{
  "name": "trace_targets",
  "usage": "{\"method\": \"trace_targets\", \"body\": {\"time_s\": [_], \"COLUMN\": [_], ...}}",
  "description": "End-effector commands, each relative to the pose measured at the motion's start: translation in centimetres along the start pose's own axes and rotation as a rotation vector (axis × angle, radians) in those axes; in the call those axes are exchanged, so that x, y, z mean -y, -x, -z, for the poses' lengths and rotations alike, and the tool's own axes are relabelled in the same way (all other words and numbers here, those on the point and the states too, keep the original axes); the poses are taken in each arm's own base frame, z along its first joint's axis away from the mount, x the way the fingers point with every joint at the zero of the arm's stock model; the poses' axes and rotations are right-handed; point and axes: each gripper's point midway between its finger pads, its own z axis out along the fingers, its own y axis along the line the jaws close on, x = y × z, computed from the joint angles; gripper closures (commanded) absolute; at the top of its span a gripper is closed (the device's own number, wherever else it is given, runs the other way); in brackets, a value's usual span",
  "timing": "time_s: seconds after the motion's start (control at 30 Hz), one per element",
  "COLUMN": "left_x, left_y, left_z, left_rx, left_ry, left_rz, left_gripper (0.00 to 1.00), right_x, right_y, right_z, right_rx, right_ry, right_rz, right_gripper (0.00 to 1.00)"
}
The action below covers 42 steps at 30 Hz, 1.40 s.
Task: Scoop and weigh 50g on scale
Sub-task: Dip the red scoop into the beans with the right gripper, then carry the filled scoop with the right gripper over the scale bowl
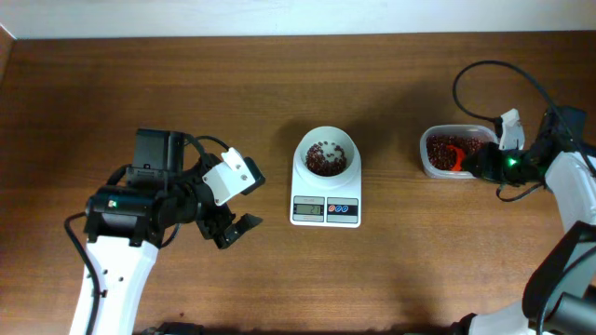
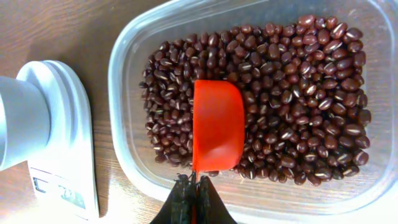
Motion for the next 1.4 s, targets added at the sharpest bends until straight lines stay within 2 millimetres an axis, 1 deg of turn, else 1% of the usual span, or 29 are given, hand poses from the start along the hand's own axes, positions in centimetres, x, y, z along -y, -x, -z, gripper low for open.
{"method": "trace_targets", "body": {"time_s": [0.0,0.1,0.23,0.57,0.73,0.97,1.13,1.23,1.37], "left_x": [-0.3,-0.3,-0.3,-0.3,-0.3,-0.3,-0.3,-0.3,-0.3], "left_y": [0.5,0.5,0.5,0.5,0.5,0.5,0.5,0.5,0.5], "left_z": [0.4,0.4,0.4,0.4,0.4,0.4,0.4,0.4,0.4], "left_rx": [0.013,0.013,0.013,0.013,0.013,0.013,0.013,0.013,0.013], "left_ry": [0.013,0.012,0.012,0.012,0.013,0.012,0.013,0.012,0.012], "left_rz": [0.001,0.001,0.001,0.001,0.001,0.001,0.001,0.001,0.001], "left_gripper": [0.01,0.01,0.01,0.01,0.01,0.01,0.01,0.01,0.01], "right_x": [-0.8,-1.2,-1.9,-1.1,-1.4,-3.0,-5.1,-6.0,-7.2], "right_y": [0.4,0.7,0.8,1.3,1.4,1.8,2.2,2.4,2.4], "right_z": [1.8,2.4,2.8,4.9,5.4,6.0,6.9,7.4,7.4], "right_rx": [0.045,0.063,0.078,0.145,0.163,0.186,0.209,0.221,0.214], "right_ry": [-0.007,-0.009,0.045,0.156,0.205,0.305,0.437,0.498,0.545], "right_rz": [0.015,0.027,0.016,-0.07,-0.082,-0.079,-0.069,-0.065,-0.051], "right_gripper": [0.96,0.96,0.96,0.96,0.96,0.96,0.96,0.96,0.96]}}
